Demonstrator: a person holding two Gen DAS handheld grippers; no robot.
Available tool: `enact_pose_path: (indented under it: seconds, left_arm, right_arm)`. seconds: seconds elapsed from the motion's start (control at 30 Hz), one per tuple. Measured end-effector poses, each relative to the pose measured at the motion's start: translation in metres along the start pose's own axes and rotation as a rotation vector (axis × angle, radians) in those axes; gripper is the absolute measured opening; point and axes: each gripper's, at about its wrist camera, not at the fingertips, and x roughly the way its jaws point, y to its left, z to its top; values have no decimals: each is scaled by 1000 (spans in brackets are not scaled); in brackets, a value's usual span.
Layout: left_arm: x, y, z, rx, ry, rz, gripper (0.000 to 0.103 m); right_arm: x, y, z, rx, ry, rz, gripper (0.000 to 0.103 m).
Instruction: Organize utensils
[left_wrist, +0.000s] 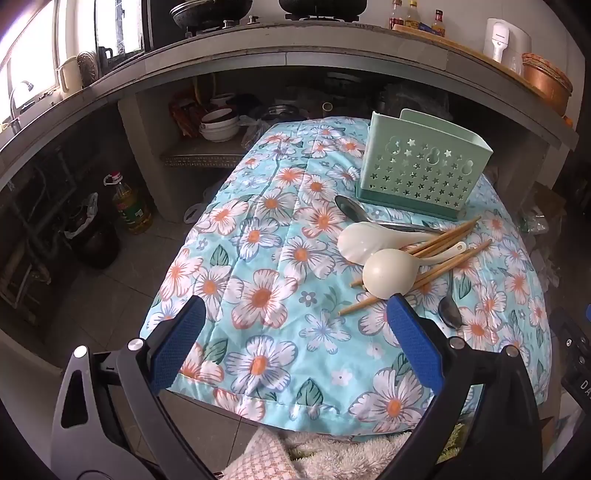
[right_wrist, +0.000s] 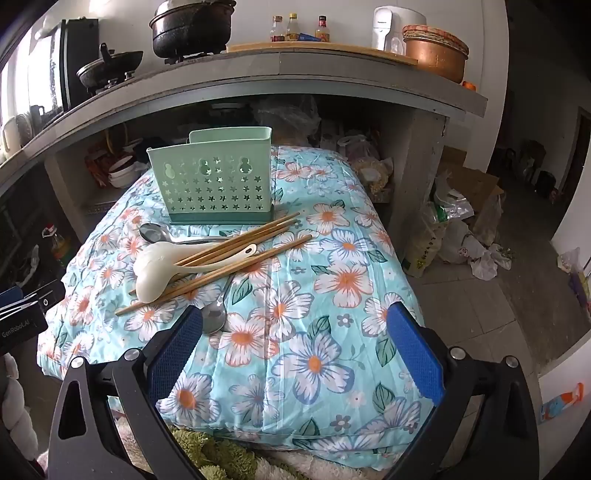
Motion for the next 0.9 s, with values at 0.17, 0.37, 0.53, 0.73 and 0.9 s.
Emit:
enact_pose_path:
  seconds: [0.17,0.37,0.53,0.73,0.9]
  left_arm:
    - [1,-2,1,12,18,9,95]
    - [0,-1,0,11,11,7,95]
    - [1,-1,0,12,10,8,95]
    - [0,-2,0,12,11,8,95]
    - [0,-2,0,13,11,9,95]
  right_arm:
    - [0,1,0,-5,3,-4,97]
    - [0,1,0,-5,1,-6,97]
    - [0,1,-1,-7,0,-5,97]
    - [0,0,-2,-6,2,-4,97]
    - [0,0,-3,-6,3,-3,97]
